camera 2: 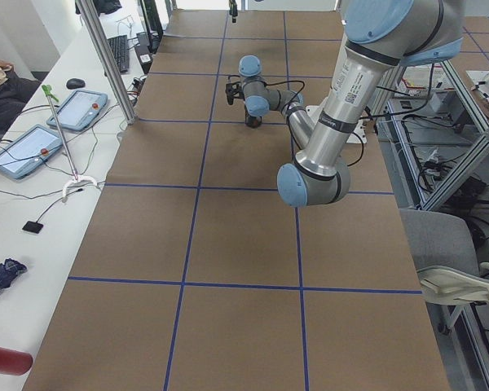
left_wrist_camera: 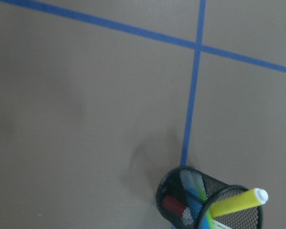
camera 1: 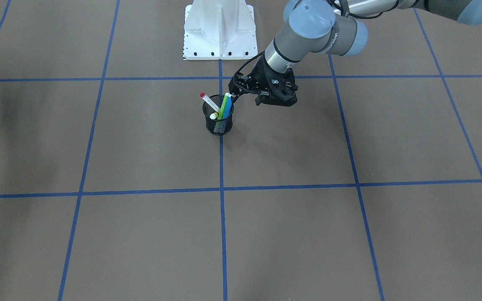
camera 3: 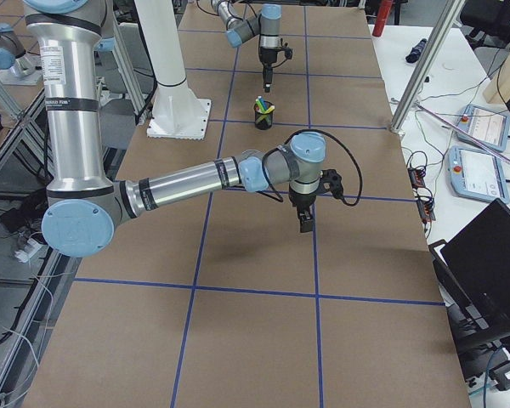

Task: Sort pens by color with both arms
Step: 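Move the left gripper toward the black mesh pen cup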

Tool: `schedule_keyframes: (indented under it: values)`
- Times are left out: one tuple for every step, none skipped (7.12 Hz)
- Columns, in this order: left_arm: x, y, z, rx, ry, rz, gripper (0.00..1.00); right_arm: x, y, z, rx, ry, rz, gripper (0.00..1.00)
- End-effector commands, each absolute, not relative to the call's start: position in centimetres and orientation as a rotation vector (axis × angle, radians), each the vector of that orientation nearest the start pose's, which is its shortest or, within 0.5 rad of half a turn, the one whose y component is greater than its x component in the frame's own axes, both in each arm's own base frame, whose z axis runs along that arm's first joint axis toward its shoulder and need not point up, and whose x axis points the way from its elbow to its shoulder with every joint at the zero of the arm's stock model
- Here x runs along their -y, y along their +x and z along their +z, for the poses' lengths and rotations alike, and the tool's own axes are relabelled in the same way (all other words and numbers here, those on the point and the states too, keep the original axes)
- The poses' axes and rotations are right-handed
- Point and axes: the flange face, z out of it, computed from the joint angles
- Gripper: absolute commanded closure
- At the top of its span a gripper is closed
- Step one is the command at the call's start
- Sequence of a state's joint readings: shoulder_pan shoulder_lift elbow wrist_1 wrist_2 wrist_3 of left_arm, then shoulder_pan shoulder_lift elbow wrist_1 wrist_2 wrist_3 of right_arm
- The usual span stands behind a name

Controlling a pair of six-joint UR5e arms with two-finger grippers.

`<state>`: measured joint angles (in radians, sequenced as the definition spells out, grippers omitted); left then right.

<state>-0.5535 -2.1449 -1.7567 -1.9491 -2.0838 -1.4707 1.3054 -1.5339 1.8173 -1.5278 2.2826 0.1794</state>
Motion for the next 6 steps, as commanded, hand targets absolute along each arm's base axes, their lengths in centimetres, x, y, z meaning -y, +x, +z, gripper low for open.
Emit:
schedule_keyframes:
  values:
    - [39.5,51.1,18.2,-1.209,-0.108,-0.113,0.34,51.1,-6.8,51.8,0.758,0.148,-0.197,0.0]
    - [38.5,52.1,18.1,-1.207,-0.124,-0.099,0.38,51.1,-6.9,51.8,0.758,0.148,-0.199,0.0]
    - [38.4,52.1,18.1,-1.208,-0.136,-0.114,0.44,51.1,-6.9,51.8,0.757,0.146,-0.198,0.0]
    - [38.5,52.2,18.1,-1.208,-0.136,-0.114,0.51,51.1,-6.9,51.8,0.757,0.146,-0.198,0.0]
    - [38.4,52.2,18.1,-1.21,-0.138,-0.114,0.58,51.1,-6.9,51.8,0.757,0.146,-0.198,0.0]
    - [38.4,52.1,18.0,-1.213,-0.137,-0.113,0.62,51.1,-6.9,51.9,0.757,0.145,-0.198,0.0]
